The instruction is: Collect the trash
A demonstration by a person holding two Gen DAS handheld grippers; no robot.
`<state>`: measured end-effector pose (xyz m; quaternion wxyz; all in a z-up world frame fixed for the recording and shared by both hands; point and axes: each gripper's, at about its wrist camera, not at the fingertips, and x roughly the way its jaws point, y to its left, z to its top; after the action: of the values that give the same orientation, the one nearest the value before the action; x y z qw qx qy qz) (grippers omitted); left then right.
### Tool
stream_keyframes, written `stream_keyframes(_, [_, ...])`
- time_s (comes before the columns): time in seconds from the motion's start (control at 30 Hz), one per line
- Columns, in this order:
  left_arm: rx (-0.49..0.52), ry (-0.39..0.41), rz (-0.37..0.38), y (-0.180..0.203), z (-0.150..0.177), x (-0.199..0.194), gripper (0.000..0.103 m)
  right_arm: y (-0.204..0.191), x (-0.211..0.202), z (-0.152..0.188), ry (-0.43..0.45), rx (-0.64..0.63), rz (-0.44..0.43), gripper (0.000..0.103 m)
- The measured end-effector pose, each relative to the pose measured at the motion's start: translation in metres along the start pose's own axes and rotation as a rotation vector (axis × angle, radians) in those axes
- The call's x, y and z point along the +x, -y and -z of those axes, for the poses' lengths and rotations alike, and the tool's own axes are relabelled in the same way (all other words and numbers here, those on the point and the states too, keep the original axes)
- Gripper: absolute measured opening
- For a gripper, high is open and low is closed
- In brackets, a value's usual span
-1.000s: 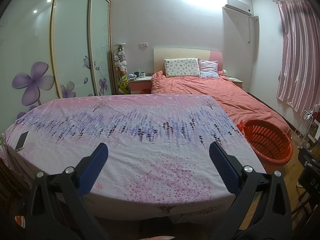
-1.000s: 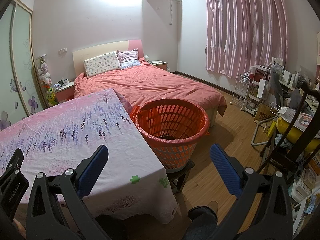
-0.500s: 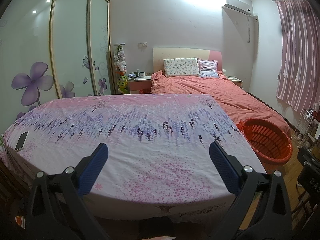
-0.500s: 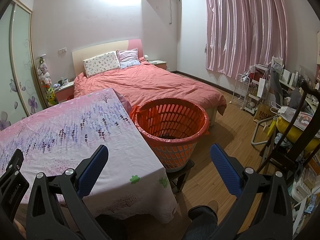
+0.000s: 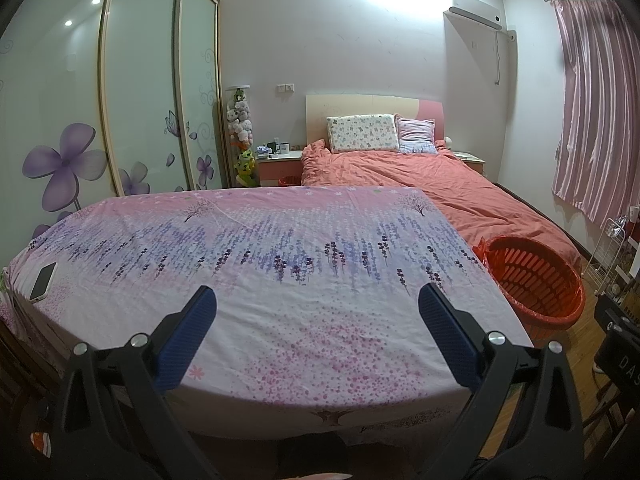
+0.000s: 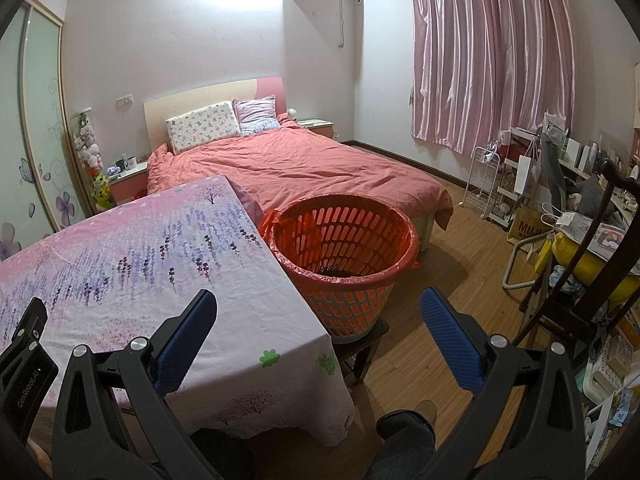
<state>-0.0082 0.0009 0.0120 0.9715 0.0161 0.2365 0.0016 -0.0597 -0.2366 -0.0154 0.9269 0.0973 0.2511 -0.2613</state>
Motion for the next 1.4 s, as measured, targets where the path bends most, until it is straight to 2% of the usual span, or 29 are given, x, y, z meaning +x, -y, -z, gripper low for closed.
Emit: stream_keyframes(1.4, [0.007,-0.015,0.008,0.0001,0.0067,0.0060,0.099,0.0000,0.0007,-0.0014,-0.003,-0.002,0.000,0.101])
